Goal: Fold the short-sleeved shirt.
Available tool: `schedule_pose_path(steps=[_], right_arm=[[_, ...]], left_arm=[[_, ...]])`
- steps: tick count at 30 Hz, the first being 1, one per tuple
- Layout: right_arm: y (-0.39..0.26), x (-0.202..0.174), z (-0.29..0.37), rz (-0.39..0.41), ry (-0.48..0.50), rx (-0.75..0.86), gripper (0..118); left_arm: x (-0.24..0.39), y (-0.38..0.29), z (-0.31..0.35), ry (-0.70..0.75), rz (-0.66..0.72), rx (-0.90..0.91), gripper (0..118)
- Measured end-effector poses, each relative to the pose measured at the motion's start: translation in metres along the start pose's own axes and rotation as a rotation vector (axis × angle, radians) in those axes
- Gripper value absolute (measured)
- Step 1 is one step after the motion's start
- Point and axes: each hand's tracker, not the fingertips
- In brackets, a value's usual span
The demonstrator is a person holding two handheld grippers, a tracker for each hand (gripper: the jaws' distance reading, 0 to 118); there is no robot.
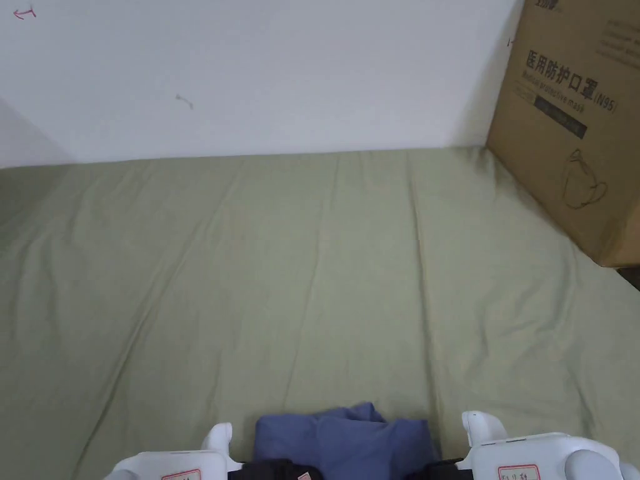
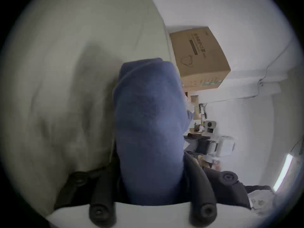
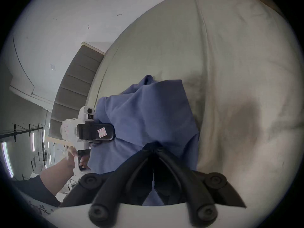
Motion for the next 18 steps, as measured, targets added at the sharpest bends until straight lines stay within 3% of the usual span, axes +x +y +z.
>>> schedule_pose_path(steps=[2,6,13,17,18], right_arm=[[-0.001,-0.012,0.010,0.048,-0.038,0.011,0],[-0.010,-0.042,0.041,0.133,-0.025,0.063,0],[-0.017,-0.077,0.079,0.167,-0.020,0.137,0],[-0.019,-0.090,0.082,0.166,-0.037,0.152,0],[-0.019,-0.092,0.082,0.169,-0.045,0.154,0]], left_arm=[[0.012,-0.003,0.017,-0.025,0.001,0.017,26],[0.024,0.004,0.088,0.016,-0.077,0.077,26],[0.009,0.028,0.257,0.447,-0.127,0.194,26],[0.003,0.034,0.314,0.672,-0.101,0.194,28],[0.001,0.036,0.323,0.736,-0.110,0.182,33]])
